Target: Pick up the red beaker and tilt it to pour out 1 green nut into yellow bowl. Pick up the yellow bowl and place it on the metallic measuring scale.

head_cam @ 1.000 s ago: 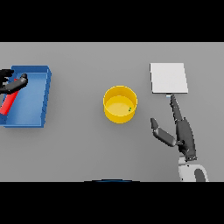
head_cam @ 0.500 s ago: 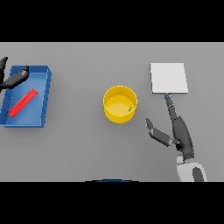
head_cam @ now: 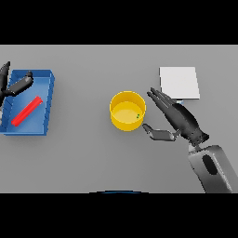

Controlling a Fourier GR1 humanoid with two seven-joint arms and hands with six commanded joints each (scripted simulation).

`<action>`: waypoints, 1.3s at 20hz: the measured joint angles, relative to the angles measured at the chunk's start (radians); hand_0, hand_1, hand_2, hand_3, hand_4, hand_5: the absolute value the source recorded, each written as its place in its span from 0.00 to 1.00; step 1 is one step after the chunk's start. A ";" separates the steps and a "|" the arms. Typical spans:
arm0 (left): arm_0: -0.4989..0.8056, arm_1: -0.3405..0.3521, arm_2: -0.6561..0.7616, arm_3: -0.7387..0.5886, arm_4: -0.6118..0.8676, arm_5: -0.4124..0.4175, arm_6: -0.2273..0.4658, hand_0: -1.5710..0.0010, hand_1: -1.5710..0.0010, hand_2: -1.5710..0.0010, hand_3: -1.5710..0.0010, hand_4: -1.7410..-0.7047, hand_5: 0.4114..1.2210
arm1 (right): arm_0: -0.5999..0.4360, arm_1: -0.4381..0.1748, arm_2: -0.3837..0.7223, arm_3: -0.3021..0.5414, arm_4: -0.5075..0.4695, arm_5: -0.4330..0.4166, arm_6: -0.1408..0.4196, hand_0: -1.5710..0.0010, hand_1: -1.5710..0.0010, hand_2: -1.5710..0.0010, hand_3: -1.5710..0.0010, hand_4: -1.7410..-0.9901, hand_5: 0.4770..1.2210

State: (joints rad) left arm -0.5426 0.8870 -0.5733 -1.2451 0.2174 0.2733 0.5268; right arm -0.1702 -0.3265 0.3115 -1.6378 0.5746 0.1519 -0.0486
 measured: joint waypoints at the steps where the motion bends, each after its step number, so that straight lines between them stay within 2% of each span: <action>1: 0.004 0.003 0.002 -0.002 0.000 0.002 -0.009 1.00 1.00 1.00 1.00 0.91 0.37 | -0.028 -0.023 0.022 0.016 0.029 0.023 -0.008 1.00 1.00 1.00 1.00 0.62 0.26; 3: -0.004 0.003 0.000 -0.002 -0.001 -0.002 -0.003 1.00 1.00 1.00 1.00 0.91 0.38 | -0.101 -0.046 0.070 0.045 0.086 0.065 -0.003 1.00 1.00 1.00 1.00 0.63 0.25; 4: 0.000 0.007 -0.001 -0.021 -0.001 0.006 -0.001 1.00 1.00 1.00 1.00 0.91 0.38 | -0.127 -0.060 0.089 0.058 0.101 0.087 -0.020 1.00 1.00 1.00 1.00 0.63 0.25; 9: -0.011 0.001 -0.009 -0.014 -0.002 -0.005 0.016 1.00 1.00 1.00 1.00 0.91 0.38 | -0.232 -0.054 0.157 0.153 0.137 0.156 -0.052 1.00 1.00 1.00 1.00 0.62 0.26; 11: -0.002 0.003 -0.004 0.002 -0.003 -0.004 -0.007 1.00 1.00 1.00 1.00 0.91 0.38 | -0.283 -0.050 0.186 0.198 0.159 0.182 -0.058 1.00 1.00 1.00 1.00 0.63 0.28; 14: -0.013 -0.004 -0.007 0.012 -0.006 -0.007 -0.007 1.00 1.00 1.00 1.00 0.91 0.38 | -0.338 -0.050 0.213 0.254 0.163 0.220 -0.099 1.00 1.00 1.00 1.00 0.65 0.28; 19: -0.009 -0.002 -0.010 0.007 -0.010 -0.009 -0.017 1.00 1.00 1.00 1.00 0.91 0.40 | -0.387 -0.021 0.255 0.355 0.177 0.252 -0.128 1.00 1.00 1.00 1.00 0.64 0.27; 25: -0.011 0.003 -0.001 0.011 0.000 -0.016 -0.022 1.00 1.00 1.00 1.00 0.91 0.40 | -0.433 -0.005 0.297 0.425 0.207 0.299 -0.100 1.00 1.00 1.00 1.00 0.58 0.26; 26: -0.020 0.007 0.002 0.017 0.000 -0.022 -0.018 1.00 1.00 1.00 1.00 0.91 0.40 | -0.436 -0.004 0.304 0.423 0.206 0.311 -0.110 1.00 1.00 1.00 1.00 0.58 0.27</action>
State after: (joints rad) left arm -0.5623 0.8935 -0.5717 -1.2285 0.2177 0.2518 0.5083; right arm -0.6063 -0.3308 0.6155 -1.2153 0.7805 0.4626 -0.1586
